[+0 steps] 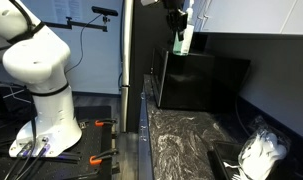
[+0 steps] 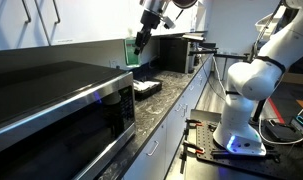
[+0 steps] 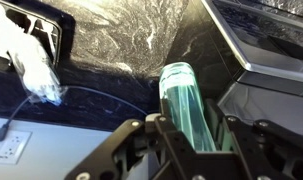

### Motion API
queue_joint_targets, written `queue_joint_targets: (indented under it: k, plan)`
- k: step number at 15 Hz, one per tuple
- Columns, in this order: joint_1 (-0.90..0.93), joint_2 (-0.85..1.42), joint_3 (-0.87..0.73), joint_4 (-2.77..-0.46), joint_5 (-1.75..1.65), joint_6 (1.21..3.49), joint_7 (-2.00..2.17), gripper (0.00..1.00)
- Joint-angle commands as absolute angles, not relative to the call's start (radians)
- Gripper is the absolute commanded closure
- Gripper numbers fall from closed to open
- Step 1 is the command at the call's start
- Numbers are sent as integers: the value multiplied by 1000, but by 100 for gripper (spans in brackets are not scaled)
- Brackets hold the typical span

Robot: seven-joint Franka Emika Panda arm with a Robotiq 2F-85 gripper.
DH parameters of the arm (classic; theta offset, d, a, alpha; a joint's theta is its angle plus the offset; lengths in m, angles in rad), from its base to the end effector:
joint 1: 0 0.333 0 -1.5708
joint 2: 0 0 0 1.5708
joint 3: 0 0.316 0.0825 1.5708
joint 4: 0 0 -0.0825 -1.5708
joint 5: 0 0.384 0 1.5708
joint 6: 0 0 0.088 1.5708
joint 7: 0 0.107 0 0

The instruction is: Put the hand sanitizer over the counter

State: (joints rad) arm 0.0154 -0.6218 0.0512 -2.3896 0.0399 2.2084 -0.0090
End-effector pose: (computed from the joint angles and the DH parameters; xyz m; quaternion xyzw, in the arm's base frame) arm 0.3999 0.0317 0.5840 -0.9755 -0.0274 -0.2181 0.0089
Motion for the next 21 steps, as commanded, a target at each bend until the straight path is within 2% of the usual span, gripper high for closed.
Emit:
queue_joint_targets:
  k: [1,11,21]
  plan:
    - [-32,-689,45,-2476,39,2251,114,86]
    - [-113,-610,-42,-2634,57,2434,150,86]
    - [-131,-371,-9,-2598,-12,2448,188,86]
